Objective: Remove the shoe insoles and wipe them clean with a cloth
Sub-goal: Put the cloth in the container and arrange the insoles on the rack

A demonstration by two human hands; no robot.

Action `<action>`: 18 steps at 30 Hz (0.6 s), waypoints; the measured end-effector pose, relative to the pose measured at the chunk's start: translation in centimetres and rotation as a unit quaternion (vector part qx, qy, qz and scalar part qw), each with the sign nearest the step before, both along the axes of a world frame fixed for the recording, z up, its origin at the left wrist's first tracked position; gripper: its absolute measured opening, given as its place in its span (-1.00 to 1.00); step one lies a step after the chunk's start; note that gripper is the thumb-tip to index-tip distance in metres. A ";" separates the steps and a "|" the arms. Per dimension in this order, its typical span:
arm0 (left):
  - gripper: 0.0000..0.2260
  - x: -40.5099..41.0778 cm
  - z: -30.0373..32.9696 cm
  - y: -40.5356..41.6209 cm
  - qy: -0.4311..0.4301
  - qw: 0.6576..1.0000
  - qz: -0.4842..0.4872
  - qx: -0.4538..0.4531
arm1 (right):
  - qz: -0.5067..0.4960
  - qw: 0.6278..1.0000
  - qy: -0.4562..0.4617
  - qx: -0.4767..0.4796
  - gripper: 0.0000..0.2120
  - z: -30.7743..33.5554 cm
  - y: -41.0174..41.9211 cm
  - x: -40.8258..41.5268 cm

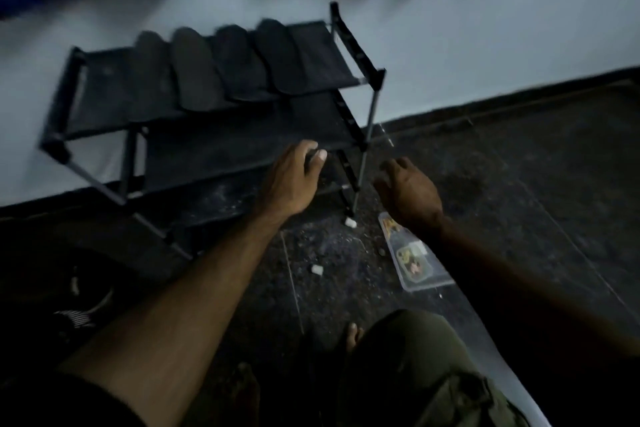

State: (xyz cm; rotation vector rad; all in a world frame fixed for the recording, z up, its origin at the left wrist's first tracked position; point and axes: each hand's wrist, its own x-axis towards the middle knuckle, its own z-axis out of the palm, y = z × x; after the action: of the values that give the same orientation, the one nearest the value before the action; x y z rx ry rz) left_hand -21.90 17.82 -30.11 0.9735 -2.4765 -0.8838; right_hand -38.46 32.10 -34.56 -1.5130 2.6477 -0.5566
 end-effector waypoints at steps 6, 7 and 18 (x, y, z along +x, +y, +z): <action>-0.62 6.5 4.6 -3.0 0.024 0.995 0.093 -0.032 | 0.043 0.996 0.057 -0.053 -0.70 7.7 -5.0 4.8; -0.62 7.1 5.0 -3.5 0.031 0.993 0.107 -0.031 | 0.052 0.995 0.063 -0.060 -0.69 8.6 -5.8 5.5; -0.58 7.7 6.4 -7.6 0.059 0.969 0.230 0.062 | -0.001 0.988 -0.093 -0.122 -0.69 11.5 -12.9 8.3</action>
State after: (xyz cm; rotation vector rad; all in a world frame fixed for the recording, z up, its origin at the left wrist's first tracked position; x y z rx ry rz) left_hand -14.22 10.17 -23.69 1.4176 -1.9893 -0.9100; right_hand -30.18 19.17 -23.01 -1.4325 2.5138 -1.0023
